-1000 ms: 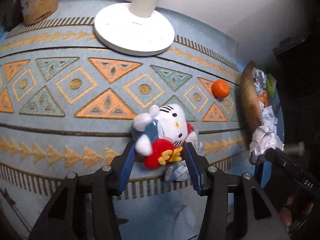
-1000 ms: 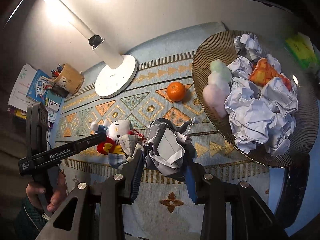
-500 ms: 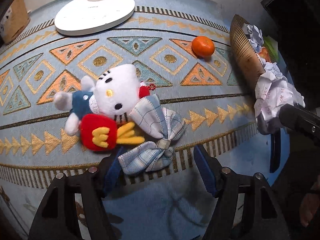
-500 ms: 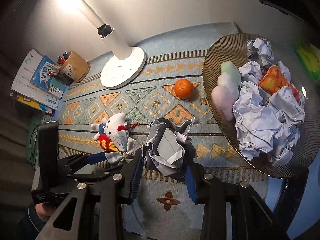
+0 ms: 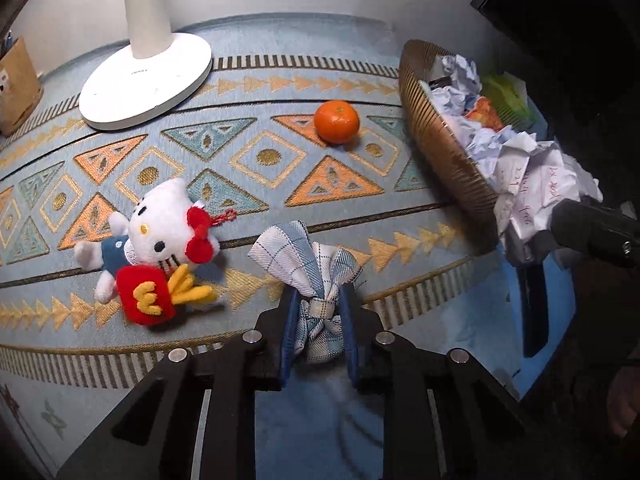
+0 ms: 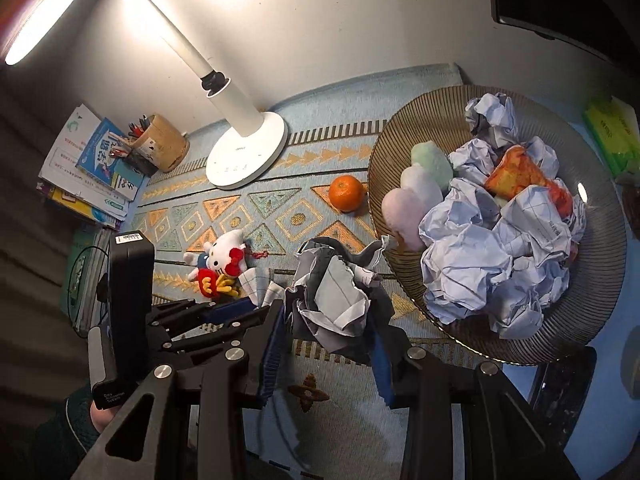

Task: Organize objects
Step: 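Carry the plaid cloth and grey paper into the glass bowl and open both grippers, then move both grippers back over the rug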

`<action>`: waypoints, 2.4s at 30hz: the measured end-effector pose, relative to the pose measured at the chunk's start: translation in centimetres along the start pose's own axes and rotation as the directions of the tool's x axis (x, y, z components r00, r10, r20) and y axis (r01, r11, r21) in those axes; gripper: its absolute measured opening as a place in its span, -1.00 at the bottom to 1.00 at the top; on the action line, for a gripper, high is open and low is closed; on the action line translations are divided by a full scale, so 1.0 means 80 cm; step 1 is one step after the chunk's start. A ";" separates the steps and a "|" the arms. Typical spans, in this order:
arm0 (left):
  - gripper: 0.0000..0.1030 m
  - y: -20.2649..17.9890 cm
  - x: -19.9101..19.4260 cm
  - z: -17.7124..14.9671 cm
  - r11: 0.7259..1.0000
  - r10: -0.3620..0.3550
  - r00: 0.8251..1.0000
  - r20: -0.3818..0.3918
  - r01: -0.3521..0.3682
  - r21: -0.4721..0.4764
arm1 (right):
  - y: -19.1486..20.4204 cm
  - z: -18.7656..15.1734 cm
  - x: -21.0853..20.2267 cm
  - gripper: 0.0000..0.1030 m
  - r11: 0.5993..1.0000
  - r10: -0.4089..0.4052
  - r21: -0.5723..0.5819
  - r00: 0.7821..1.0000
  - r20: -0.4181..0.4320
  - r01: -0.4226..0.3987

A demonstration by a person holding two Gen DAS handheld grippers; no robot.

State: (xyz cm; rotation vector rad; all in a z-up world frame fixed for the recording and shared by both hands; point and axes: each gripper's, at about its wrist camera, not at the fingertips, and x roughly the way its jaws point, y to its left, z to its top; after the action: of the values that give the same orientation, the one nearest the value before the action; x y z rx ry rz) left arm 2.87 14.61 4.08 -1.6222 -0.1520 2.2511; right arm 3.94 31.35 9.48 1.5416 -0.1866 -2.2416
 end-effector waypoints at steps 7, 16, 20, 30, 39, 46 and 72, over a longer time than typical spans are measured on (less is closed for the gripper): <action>-0.66 -0.049 -0.056 0.040 0.998 -0.056 0.991 0.120 0.051 0.044 | -0.012 0.009 -0.049 -0.28 0.999 0.016 -0.031 0.997 0.081 -0.014; -0.66 -0.143 -0.063 0.122 0.978 -0.096 0.979 0.180 0.059 0.200 | -0.096 0.040 -0.114 -0.28 0.991 -0.102 0.111 0.972 0.210 0.080; -0.66 -0.172 -0.039 0.151 0.968 -0.100 0.983 0.155 0.060 0.243 | -0.150 0.053 -0.133 -0.28 0.967 -0.179 0.222 0.955 0.237 0.126; -0.64 -0.206 0.019 0.211 0.948 -0.125 0.987 0.102 0.088 0.307 | -0.216 0.089 -0.119 -0.27 0.940 -0.227 0.301 0.951 0.208 0.159; 0.61 -0.189 0.050 0.219 0.960 -0.158 0.985 0.064 0.138 0.245 | -0.236 0.111 -0.086 0.19 0.935 -0.241 0.306 0.954 0.177 0.180; 0.61 -0.149 0.034 0.189 0.980 -0.118 0.990 0.073 0.104 0.168 | -0.256 0.094 -0.084 0.20 0.916 -0.240 0.360 0.960 0.146 0.175; 0.61 0.114 -0.126 0.067 0.969 0.117 0.969 0.218 -0.064 -0.237 | -0.106 0.056 -0.064 0.22 0.974 -0.125 0.207 0.984 0.124 0.098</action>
State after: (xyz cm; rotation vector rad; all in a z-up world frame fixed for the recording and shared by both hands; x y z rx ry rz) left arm -1.41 3.29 12.26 -1.4954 -0.4182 2.5707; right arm -0.82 40.55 12.74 1.5318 -0.3847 -2.4841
